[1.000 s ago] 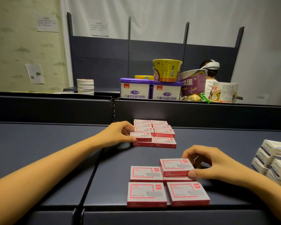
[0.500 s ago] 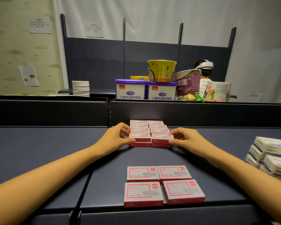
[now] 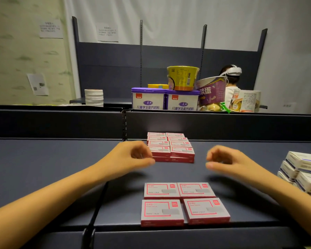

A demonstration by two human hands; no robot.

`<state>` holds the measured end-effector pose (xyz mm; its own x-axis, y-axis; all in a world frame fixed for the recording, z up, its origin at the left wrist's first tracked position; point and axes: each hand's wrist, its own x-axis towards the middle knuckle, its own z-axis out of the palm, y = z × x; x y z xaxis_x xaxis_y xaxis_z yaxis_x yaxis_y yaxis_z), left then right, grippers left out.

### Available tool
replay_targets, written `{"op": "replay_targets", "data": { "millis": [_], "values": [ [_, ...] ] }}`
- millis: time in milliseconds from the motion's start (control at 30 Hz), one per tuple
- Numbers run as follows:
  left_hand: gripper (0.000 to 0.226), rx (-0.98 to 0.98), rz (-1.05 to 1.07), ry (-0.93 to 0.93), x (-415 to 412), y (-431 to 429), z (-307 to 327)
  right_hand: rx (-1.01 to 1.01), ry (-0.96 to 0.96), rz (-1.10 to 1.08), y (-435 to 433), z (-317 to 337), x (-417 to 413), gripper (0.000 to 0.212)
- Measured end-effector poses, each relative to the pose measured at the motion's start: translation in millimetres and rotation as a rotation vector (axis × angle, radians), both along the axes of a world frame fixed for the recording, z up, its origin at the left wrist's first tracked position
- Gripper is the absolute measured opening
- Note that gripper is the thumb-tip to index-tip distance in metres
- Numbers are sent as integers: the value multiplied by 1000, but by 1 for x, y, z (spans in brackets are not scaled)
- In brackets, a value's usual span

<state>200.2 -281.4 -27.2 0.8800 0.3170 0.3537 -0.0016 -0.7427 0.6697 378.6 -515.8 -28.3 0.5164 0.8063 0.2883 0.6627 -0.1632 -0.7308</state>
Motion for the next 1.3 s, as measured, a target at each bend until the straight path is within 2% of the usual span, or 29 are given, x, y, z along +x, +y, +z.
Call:
{"op": "replay_targets", "data": {
  "millis": [100, 200, 333, 467, 567, 733, 1033, 1100, 1233, 1300],
  "values": [
    [5, 4, -159, 124, -35, -24, -2, -133, 11, 168, -29, -7, -17, 22],
    [13, 51, -182, 177, -56, -36, -7, -201, 55, 245, -46, -9, -30, 35],
    [38, 128, -159, 251, -68, -42, -12, -254, 3, 229, -52, -12, -38, 34],
    [42, 262, -163, 311, -73, -43, -13, -247, -34, 168, -50, -13, -44, 37],
    [36, 216, -157, 246, -74, -41, -4, -260, -28, 153, -50, -13, -45, 42],
    [31, 51, -138, 65, -46, -17, 19, -281, 20, 140, -49, -14, -46, 37],
    [28, 116, 26, 214, 26, 27, -6, -294, -34, 143, -51, -14, -49, 37],
    [28, 96, 34, 214, 28, 29, -11, -262, -36, 146, -51, -15, -49, 34],
    [30, 84, 54, 170, 27, 28, -19, -170, 41, 174, -50, -12, -48, 41],
    [31, 77, 53, 156, 27, 28, -19, -95, 14, 188, -47, -7, -45, 50]
  ]
}}
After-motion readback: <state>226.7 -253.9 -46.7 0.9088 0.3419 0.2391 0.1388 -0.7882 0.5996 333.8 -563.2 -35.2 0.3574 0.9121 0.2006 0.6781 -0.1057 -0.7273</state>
